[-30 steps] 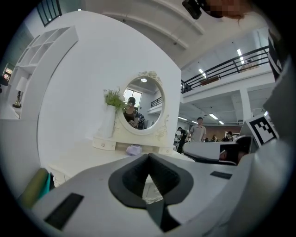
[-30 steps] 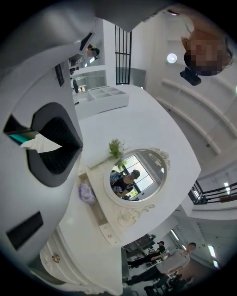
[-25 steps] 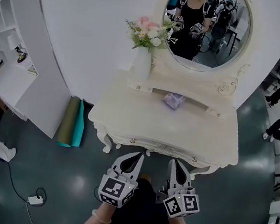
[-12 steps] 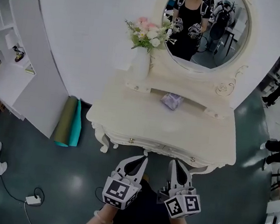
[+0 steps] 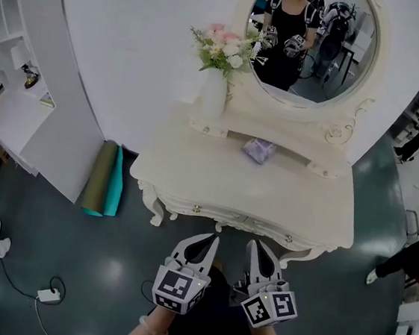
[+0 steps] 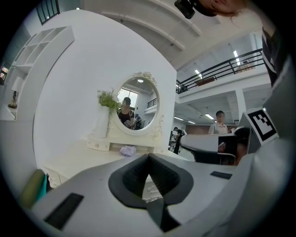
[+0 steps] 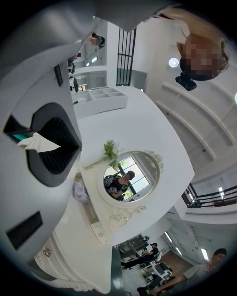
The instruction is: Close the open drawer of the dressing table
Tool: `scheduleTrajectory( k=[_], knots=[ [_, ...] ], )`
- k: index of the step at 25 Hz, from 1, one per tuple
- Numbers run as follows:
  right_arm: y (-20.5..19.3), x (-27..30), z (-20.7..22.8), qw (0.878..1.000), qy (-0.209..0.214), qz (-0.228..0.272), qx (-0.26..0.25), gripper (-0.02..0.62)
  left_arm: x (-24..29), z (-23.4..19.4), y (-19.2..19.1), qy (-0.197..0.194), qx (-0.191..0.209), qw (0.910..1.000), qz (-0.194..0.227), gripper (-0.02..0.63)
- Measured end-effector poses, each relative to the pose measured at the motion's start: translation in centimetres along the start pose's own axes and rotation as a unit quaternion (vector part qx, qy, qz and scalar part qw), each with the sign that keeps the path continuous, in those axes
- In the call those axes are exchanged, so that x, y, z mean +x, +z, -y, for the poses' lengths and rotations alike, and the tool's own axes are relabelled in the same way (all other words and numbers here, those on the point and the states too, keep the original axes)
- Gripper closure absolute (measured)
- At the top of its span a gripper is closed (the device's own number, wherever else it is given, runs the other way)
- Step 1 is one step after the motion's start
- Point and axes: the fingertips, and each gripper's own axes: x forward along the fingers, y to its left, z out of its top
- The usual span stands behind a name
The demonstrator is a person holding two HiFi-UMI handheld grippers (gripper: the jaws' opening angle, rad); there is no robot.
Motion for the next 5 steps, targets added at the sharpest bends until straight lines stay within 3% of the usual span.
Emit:
scheduleTrajectory(
  k=[5],
  knots=[
    [-0.40, 0.17, -0.58, 1.000, 0.013, -0.006, 0.003, 0.575, 0.02, 0.47, -0.47, 0.001, 0.001, 1.0000, -0.003, 0.583]
  ],
)
